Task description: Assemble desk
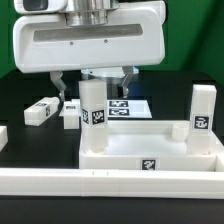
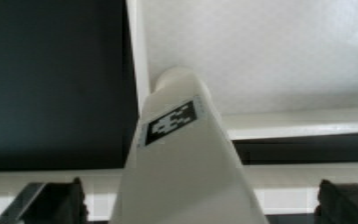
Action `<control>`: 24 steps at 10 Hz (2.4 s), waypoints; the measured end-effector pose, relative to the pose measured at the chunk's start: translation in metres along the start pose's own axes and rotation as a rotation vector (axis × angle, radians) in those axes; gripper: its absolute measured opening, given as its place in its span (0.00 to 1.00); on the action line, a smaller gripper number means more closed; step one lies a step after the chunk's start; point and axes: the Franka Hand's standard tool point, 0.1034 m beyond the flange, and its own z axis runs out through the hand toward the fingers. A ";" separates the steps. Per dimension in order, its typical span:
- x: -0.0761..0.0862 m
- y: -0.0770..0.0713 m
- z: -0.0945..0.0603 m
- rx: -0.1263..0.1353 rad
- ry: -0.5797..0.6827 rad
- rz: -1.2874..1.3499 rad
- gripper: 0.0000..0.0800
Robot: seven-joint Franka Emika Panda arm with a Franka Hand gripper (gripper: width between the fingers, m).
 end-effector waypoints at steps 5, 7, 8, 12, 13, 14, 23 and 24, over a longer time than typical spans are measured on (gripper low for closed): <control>0.000 0.002 0.001 -0.030 -0.003 -0.302 0.65; 0.000 0.002 0.001 -0.030 -0.003 -0.298 0.46; 0.000 0.002 0.001 -0.030 -0.003 -0.298 0.36; -0.001 0.002 0.001 -0.009 -0.003 -0.128 0.36; -0.002 0.004 0.001 0.000 -0.003 -0.037 0.36; -0.002 0.005 0.001 0.009 0.003 0.092 0.36; -0.003 0.001 0.004 0.012 -0.008 0.996 0.36; -0.002 0.000 0.004 0.012 -0.008 1.067 0.36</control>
Offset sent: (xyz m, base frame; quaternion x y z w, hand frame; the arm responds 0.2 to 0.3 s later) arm -0.0008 0.0011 -0.0007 -0.0240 0.0002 -0.1310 0.9911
